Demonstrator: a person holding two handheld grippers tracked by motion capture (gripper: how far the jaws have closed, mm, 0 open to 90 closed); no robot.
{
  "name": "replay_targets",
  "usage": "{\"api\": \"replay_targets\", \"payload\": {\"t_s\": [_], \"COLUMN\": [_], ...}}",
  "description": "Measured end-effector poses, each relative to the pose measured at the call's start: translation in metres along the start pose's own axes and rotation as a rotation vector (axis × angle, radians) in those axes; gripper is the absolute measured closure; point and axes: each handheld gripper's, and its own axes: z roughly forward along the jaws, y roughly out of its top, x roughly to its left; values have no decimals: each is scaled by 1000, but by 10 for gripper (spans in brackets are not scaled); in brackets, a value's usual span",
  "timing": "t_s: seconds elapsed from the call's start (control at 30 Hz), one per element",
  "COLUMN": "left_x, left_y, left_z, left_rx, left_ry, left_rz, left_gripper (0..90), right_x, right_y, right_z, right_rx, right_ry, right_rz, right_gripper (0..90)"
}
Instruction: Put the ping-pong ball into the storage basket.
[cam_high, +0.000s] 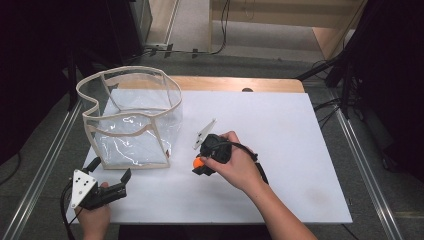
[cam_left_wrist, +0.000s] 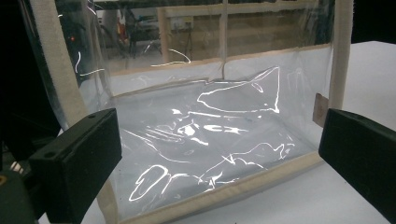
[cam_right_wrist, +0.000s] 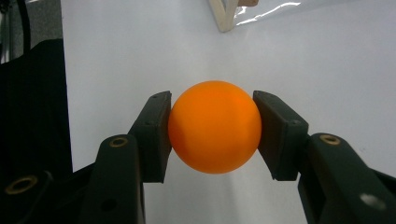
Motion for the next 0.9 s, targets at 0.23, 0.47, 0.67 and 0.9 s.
{"api": "replay_targets", "payload": {"t_s": [0.23, 0.47, 0.67, 0.9], "left_x": [0, 0, 0, 0], "left_y": [0, 0, 0, 0], "left_z": [0, 0, 0, 0], "left_rx": [0, 0, 0, 0], "left_ry": [1, 2, 1, 1], "left_rz": [0, 0, 0, -2], "left_gripper": [0, 0, 0, 0], "right_x": [-1, -2, -2, -4], "right_y": [4, 9, 12, 16], "right_z": [-3, -7, -11, -14], "right_rx": [2, 3, 6, 18], "right_ry": [-6, -1, -2, -4], "right_rz": [-8, -25, -28, -26], "right_gripper": [476, 475, 475, 475]}}
